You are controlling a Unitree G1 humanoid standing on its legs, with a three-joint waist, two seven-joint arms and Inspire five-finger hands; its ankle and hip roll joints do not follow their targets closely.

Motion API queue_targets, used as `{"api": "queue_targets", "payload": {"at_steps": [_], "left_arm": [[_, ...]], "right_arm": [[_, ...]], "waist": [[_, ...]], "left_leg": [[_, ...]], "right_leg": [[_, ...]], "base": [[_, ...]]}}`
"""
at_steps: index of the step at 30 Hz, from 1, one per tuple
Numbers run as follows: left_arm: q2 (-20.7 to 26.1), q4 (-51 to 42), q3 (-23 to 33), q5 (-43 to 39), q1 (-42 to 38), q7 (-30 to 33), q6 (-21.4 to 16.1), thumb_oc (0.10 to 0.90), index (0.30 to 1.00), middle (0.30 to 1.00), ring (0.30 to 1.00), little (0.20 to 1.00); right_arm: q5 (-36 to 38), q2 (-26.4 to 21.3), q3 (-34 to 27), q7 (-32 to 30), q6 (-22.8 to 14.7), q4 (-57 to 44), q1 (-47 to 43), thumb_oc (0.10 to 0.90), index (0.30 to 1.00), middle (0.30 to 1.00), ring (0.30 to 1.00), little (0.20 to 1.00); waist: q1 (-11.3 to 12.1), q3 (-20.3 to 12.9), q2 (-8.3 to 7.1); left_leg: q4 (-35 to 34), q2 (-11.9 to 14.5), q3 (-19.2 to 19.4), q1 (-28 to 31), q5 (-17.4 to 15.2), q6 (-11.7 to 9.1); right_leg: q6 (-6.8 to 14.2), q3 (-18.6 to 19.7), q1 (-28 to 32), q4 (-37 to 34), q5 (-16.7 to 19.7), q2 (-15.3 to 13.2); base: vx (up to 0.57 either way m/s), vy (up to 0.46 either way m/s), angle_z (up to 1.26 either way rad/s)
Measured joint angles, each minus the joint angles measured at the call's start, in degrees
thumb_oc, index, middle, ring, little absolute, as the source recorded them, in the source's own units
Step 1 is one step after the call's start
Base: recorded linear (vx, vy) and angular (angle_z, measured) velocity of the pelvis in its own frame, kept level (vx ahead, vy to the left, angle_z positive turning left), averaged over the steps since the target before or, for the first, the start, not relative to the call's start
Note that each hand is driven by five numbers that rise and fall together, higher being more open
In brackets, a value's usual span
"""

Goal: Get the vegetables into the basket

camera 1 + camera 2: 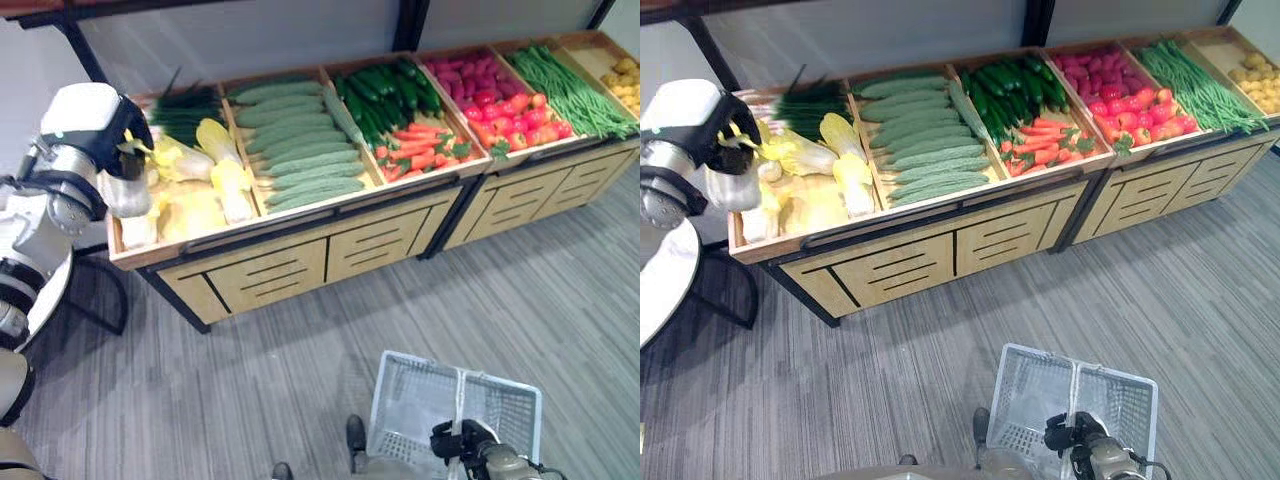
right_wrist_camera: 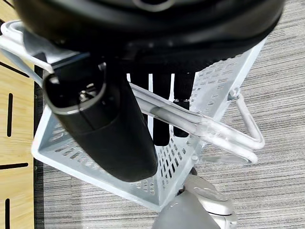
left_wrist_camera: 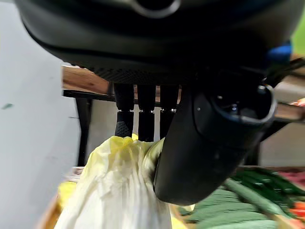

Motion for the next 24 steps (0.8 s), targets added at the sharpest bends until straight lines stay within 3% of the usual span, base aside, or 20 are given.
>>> {"api": "queue_targets", "payload": {"at_steps": [3,5,6,12,17,21,24], "left_arm": [[0.01,-3.50,0.84,0.03,3.39,-0.34,-0.90,0.400,0.300,0.300,0.300,0.300],[-0.02,-8.82,4.15,0.05,8.29,-0.53,-0.87,0.400,0.300,0.300,0.300,0.300],[-0.20,-15.02,9.04,0.09,14.10,-0.88,-0.94,0.400,0.300,0.300,0.300,0.300],[-4.05,-22.76,14.80,-1.52,21.43,-2.51,-2.57,0.400,0.300,0.300,0.300,0.300],[-11.14,-31.17,21.98,-5.68,28.29,-3.02,-3.02,0.400,0.300,0.300,0.300,0.300],[-18.82,-34.02,25.10,-11.71,31.70,-3.60,-3.18,0.400,0.300,0.300,0.300,0.300],[-29.40,-33.96,26.05,-23.65,35.54,-4.14,-3.50,0.400,0.300,0.300,0.300,0.300]], "right_arm": [[-0.13,0.05,-1.17,0.03,0.17,-0.05,0.76,0.400,0.300,0.300,0.300,0.300],[-0.15,0.05,-1.35,0.06,0.77,-0.07,1.35,0.400,0.300,0.300,0.300,0.300],[-0.33,0.13,-2.41,0.07,0.80,-0.34,2.13,0.400,0.300,0.300,0.300,0.300],[-1.18,0.26,-3.97,0.06,1.05,0.00,3.79,0.400,0.300,0.300,0.300,0.300],[1.91,1.62,-12.31,-0.45,1.75,1.46,5.20,0.400,0.300,0.300,0.300,0.300],[5.01,1.94,-11.80,-1.83,2.77,2.06,5.90,0.400,0.300,0.300,0.300,0.300],[4.53,1.76,-10.15,-2.20,2.75,1.15,5.76,0.400,0.300,0.300,0.300,0.300]], "waist": [[-0.04,-0.63,-0.01],[-0.03,-0.65,-0.01],[-0.05,-0.73,-0.03],[0.68,-2.04,0.13],[0.89,-2.44,0.15],[0.97,-2.87,0.70],[0.69,-3.05,0.97]], "left_leg": [[0.00,-0.14,-0.54,0.57,-0.08,0.08],[-0.01,-0.06,-0.94,1.70,-0.17,0.19],[-0.02,-0.03,-0.95,2.42,-0.44,0.22],[-0.03,-0.06,-1.14,3.98,-0.83,0.43],[-0.03,-0.18,-1.62,5.02,-1.07,0.69],[-0.04,-0.77,-1.62,5.12,-1.27,1.09],[-0.04,-1.29,-1.43,5.29,-1.55,1.59]], "right_leg": [[0.33,-0.42,0.80,-0.01,-0.40,-0.20],[0.39,-0.63,2.08,-0.01,-0.47,-0.19],[0.68,-0.59,2.76,-0.03,-0.88,-0.17],[1.42,-0.79,4.48,-0.05,-1.81,-0.30],[1.27,-1.20,5.84,-0.07,-1.74,-0.48],[2.10,-0.94,5.90,-0.05,-2.14,-1.01],[2.53,-0.47,5.86,-0.06,-2.11,-1.46]], "base": [[-0.04,0.051,0.10],[-0.02,0.036,0.06],[-0.02,0.030,0.05],[-0.02,0.015,0.01],[-0.03,0.037,0.08],[-0.09,0.061,-0.03],[-0.06,0.065,-0.07]]}}
